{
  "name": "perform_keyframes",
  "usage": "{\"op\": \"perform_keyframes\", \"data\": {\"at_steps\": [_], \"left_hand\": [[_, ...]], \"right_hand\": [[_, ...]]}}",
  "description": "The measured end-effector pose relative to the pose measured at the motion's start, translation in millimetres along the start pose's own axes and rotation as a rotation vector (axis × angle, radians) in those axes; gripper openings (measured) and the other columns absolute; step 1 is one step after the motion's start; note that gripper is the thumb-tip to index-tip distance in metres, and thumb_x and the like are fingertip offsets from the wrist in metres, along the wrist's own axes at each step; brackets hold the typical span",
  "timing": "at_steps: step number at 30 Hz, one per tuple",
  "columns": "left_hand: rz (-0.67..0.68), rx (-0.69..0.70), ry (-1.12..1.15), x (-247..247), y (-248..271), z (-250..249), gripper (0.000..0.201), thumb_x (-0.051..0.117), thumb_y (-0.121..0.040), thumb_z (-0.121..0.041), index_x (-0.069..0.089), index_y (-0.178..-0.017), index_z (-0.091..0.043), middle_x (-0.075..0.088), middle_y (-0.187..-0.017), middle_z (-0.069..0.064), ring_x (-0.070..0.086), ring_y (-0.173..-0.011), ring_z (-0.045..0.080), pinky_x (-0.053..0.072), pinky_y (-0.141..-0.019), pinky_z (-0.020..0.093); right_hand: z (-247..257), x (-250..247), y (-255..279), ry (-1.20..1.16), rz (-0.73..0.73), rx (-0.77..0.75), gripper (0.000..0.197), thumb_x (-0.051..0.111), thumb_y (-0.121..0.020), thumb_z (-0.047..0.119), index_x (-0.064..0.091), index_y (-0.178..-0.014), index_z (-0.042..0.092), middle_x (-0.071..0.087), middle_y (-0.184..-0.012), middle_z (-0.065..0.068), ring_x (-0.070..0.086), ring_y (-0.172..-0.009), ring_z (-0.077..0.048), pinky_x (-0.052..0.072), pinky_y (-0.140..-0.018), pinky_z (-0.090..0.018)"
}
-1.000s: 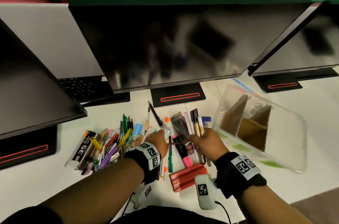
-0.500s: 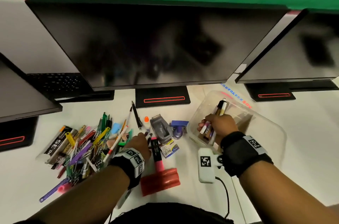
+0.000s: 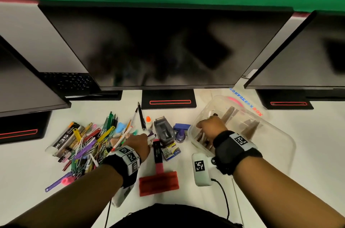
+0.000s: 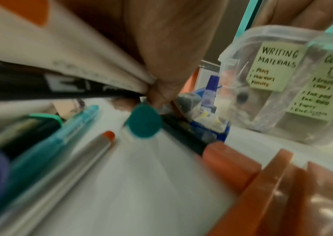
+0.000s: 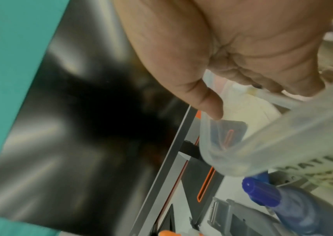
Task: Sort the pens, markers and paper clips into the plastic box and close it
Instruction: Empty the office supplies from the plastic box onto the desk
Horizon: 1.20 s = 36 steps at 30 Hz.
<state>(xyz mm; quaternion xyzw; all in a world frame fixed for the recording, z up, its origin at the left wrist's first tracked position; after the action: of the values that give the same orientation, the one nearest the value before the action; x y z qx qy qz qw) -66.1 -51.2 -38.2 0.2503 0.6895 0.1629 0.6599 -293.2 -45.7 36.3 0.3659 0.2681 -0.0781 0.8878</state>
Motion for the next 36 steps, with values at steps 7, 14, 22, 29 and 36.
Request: {"op": "perform_keyframes", "data": {"at_steps": [7, 14, 22, 29, 36], "left_hand": [[-0.001, 0.028, 0.07, -11, 2, 13, 0.034, 0.04, -0.096, -0.033, 0.045, -0.12, -0.009, 0.057, -0.124, 0.012, 0.057, -0.111, 0.029, 0.041, -0.083, 0.029], [0.095, 0.042, 0.241, -24, 9, 9, 0.044, 0.034, -0.099, -0.03, 0.033, -0.136, -0.005, 0.048, -0.136, 0.018, 0.05, -0.122, 0.03, 0.039, -0.094, 0.03], [-0.06, 0.197, 0.542, -91, 24, -38, 0.018, 0.043, -0.096, -0.028, 0.051, -0.089, -0.014, 0.057, -0.088, 0.008, 0.053, -0.082, 0.023, 0.038, -0.075, 0.029], [-0.042, 0.283, 0.631, -103, 10, -113, 0.015, 0.053, -0.089, -0.022, 0.052, -0.073, -0.021, 0.06, -0.068, -0.003, 0.06, -0.056, 0.008, 0.046, -0.051, 0.017], [-0.051, 0.229, 0.504, -93, -11, -150, 0.034, 0.059, -0.086, -0.027, 0.053, -0.115, -0.01, 0.067, -0.11, 0.011, 0.065, -0.1, 0.029, 0.052, -0.091, 0.037]], "right_hand": [[-7, -5, 40, 0.448, 0.056, -0.463, 0.043, 0.06, -0.088, 0.028, 0.055, -0.129, 0.016, 0.048, -0.142, -0.001, 0.045, -0.13, -0.024, 0.034, -0.104, -0.029], [-54, -5, 43, 1.038, 0.156, -0.489, 0.06, 0.054, -0.088, 0.042, 0.029, -0.143, 0.04, 0.002, -0.158, 0.01, -0.019, -0.145, -0.03, 0.004, -0.106, -0.071], [-46, 25, 50, 1.032, 0.219, -0.605, 0.051, 0.053, -0.09, 0.037, 0.039, -0.139, 0.036, 0.005, -0.158, 0.01, -0.023, -0.144, -0.028, -0.003, -0.105, -0.073], [-47, 1, 57, 0.882, 0.176, -0.627, 0.068, 0.063, -0.081, 0.044, 0.032, -0.141, 0.04, -0.005, -0.159, 0.01, -0.015, -0.146, -0.027, 0.003, -0.116, -0.057], [-89, -18, 54, 0.832, 0.088, -0.54, 0.098, 0.058, -0.081, 0.053, -0.006, -0.15, 0.025, -0.027, -0.155, 0.003, -0.016, -0.146, -0.023, 0.003, -0.119, -0.042]]}}
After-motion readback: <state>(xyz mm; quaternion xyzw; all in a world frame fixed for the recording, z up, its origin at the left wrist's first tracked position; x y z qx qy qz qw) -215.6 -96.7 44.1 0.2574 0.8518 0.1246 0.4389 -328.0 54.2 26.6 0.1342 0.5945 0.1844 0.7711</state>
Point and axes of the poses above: each hand's wrist, its own y-axis away from the middle knuckle, its own x-axis out of the palm, z = x × y, the point moved 5 cm from there along -y, towards the middle knuckle
